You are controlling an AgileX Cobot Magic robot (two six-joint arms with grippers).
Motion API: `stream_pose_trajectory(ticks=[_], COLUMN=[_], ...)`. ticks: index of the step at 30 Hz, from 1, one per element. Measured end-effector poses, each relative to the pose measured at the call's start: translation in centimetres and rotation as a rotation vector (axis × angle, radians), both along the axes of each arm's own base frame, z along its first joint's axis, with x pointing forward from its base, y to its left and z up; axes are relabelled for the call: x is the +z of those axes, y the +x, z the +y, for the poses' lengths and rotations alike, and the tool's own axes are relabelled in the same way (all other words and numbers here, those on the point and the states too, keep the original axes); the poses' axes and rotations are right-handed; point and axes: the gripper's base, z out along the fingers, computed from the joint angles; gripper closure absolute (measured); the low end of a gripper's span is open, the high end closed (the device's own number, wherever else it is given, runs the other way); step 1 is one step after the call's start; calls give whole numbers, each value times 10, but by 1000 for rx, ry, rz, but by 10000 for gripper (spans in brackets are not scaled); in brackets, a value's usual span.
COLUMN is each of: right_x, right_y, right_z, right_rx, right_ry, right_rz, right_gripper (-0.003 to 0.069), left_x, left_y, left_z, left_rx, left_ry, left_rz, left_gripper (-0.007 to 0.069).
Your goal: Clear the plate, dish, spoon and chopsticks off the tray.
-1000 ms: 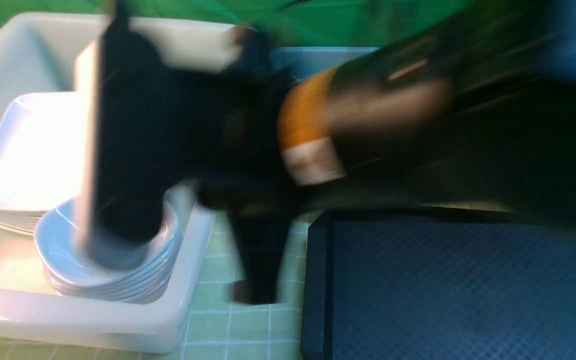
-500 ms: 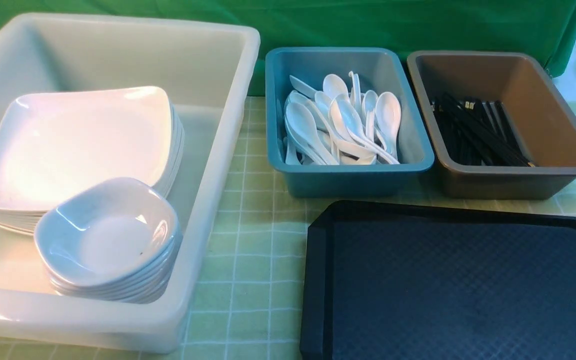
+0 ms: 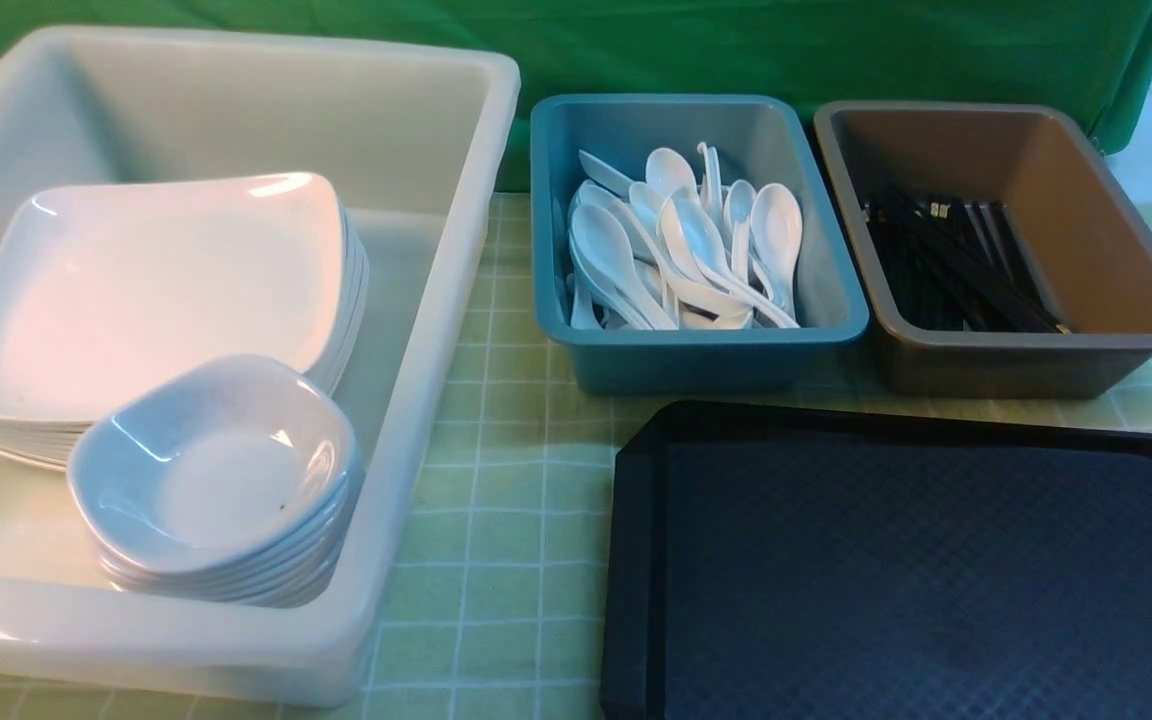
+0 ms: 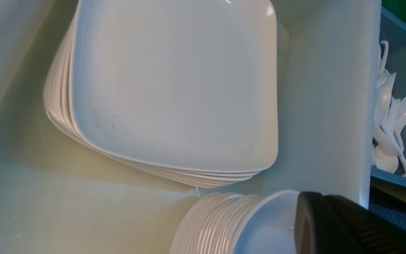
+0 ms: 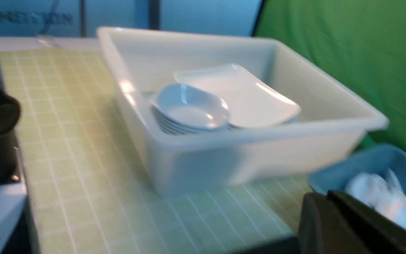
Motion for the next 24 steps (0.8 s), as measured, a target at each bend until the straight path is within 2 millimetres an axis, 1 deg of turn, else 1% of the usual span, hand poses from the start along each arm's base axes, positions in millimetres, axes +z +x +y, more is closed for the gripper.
stream_pose_trajectory(ticks=[2,4,5,10,24], right_x=[-12,-16,-18,-14,-16], right_y=[1,1,0,-2,-2], right_z=[9,14,19,20,21], right_rx=[32,53,83,107,108], right_ry=[31,61,118,182,180], right_rz=[-20,-38,-67,-100,-98], right_gripper=[651,651,651,648,601], left_x=[0,0,0,0,-3], left_y=[0,0,0,0,-2], left_z=[0,0,0,0,4], left_rx=[-1,-1,-2,-2,-3], left_ry=[1,1,2,5,62], left_rz=[0,0,-1,1,32], left_gripper=[624,624,624,624,624])
